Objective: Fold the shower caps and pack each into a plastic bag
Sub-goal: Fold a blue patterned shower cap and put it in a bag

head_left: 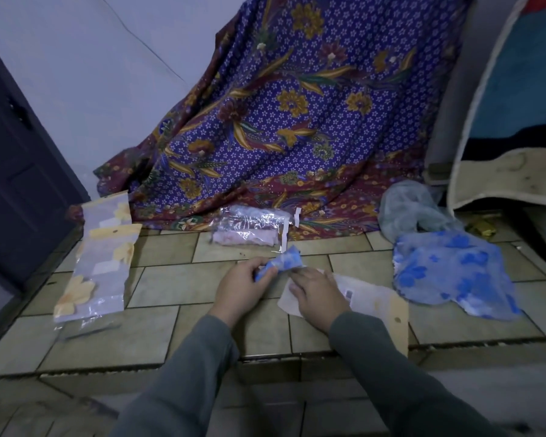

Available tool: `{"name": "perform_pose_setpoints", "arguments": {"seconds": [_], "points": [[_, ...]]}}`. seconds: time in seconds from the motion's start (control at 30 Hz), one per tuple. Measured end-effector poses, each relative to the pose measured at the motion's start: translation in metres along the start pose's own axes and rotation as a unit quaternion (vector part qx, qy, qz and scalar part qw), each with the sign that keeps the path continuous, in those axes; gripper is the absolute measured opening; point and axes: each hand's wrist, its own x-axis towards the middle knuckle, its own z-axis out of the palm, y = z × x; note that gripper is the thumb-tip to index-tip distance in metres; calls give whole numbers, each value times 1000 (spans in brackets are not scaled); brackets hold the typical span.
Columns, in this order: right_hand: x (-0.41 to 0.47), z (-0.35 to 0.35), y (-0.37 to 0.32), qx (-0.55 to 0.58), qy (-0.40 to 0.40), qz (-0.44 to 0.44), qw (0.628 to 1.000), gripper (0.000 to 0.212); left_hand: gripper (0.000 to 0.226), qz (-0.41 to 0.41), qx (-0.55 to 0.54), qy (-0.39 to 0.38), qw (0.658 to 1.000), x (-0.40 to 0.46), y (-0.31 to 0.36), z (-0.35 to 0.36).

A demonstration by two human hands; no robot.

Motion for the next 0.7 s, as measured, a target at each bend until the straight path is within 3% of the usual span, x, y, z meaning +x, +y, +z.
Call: {"name": "perform_pose_setpoints", "arguments": {"seconds": [0.07, 0.2, 0.47, 0.6, 0.7], "points": [[-2, -2, 1, -30, -16, 11, 999, 42, 22, 5, 74, -3, 997, 1, -2, -2], [-8, -2, 8, -73, 32, 86, 993, 51, 28, 46, 203, 37, 977, -3, -13, -5], [-3, 9, 18, 91, 156, 66, 981, 18, 30, 181, 347, 99, 915, 2, -27, -6], [1, 8, 16, 156, 214, 32, 964, 11, 34, 213, 360, 75, 905, 7, -28, -9], [1, 7, 15, 152, 232, -20, 961, 19, 34, 233, 351, 5, 907, 10, -20, -12]]}}
